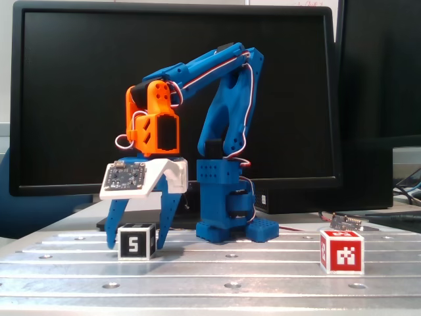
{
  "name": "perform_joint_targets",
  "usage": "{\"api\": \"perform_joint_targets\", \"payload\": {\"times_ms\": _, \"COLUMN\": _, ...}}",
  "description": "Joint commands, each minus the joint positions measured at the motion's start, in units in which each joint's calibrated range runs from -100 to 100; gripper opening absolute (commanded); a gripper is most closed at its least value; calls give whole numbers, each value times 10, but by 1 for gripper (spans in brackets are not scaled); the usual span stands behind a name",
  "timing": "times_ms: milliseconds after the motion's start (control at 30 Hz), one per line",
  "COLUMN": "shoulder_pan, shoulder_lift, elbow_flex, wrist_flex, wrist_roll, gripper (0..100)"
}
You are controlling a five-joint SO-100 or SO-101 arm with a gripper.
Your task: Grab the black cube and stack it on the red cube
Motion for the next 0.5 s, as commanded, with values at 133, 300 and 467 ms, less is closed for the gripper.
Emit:
{"api": "perform_joint_targets", "payload": {"times_ms": 133, "shoulder_pan": 4, "shoulder_lift": -1, "elbow_flex": -7, "wrist_flex": 0, "wrist_roll": 0, "gripper": 12}}
{"api": "perform_joint_targets", "payload": {"times_ms": 300, "shoulder_pan": 4, "shoulder_lift": -1, "elbow_flex": -5, "wrist_flex": -1, "wrist_roll": 0, "gripper": 9}}
{"api": "perform_joint_targets", "payload": {"times_ms": 467, "shoulder_pan": 4, "shoulder_lift": -1, "elbow_flex": -8, "wrist_flex": -1, "wrist_roll": 0, "gripper": 10}}
